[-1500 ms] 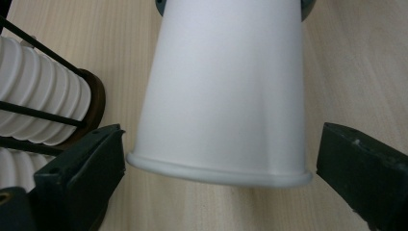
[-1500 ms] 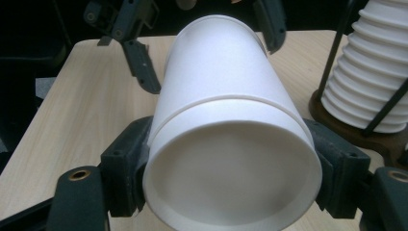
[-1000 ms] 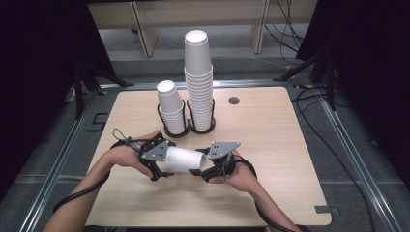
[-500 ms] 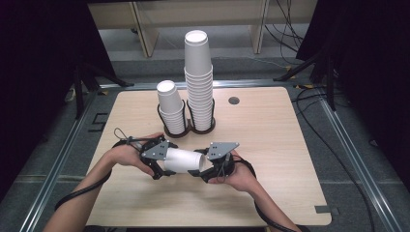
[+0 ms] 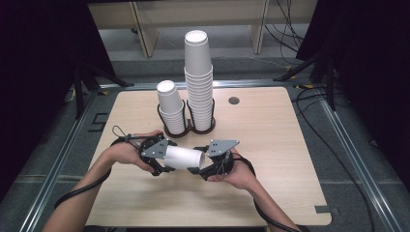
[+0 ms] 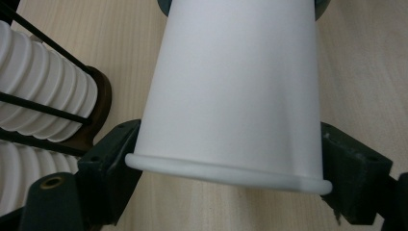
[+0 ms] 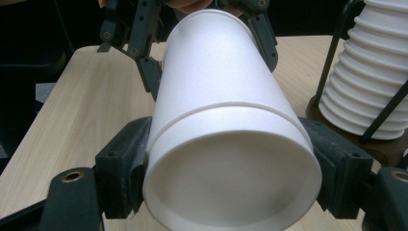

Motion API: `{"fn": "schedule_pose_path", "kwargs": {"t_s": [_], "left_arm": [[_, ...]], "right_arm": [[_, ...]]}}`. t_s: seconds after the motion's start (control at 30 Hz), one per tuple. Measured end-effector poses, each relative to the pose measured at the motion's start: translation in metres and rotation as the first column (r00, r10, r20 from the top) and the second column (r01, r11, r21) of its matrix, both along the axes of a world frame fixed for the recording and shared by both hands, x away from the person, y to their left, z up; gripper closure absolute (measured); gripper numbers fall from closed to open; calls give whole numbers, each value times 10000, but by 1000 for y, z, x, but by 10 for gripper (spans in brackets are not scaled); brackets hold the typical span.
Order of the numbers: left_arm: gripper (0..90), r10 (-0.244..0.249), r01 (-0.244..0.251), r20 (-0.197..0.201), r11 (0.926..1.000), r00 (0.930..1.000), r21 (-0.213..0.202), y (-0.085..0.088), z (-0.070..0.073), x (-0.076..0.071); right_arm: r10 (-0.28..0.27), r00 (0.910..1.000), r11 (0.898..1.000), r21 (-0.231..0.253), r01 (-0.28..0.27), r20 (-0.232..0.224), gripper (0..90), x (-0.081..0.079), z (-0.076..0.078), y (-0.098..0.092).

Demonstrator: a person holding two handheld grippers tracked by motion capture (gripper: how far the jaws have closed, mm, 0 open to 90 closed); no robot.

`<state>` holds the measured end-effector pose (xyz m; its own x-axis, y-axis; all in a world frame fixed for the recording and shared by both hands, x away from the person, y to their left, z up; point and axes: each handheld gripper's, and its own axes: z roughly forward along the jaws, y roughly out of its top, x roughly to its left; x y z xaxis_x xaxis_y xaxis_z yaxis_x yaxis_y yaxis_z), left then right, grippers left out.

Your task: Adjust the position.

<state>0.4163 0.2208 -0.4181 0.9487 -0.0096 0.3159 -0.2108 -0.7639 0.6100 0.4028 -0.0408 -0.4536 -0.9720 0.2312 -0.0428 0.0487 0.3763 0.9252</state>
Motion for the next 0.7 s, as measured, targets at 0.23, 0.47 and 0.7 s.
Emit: {"fn": "schedule_pose_path", "kwargs": {"t_s": [0.23,0.47,0.7], "left_arm": [[183,204,-201,-50,9984,9998,523,-2,5,3],[184,556,-625,494,9866,9972,1510,-2,14,5],[184,480,-955,1297,9156,9904,3906,-6,30,3]], "right_arm": [[-228,9992,9997,-52,226,-320,153,4,0,0],[-769,9963,9968,196,777,-374,150,0,7,-11],[-1286,9914,9917,30,1287,-241,152,-5,12,-34]]}}
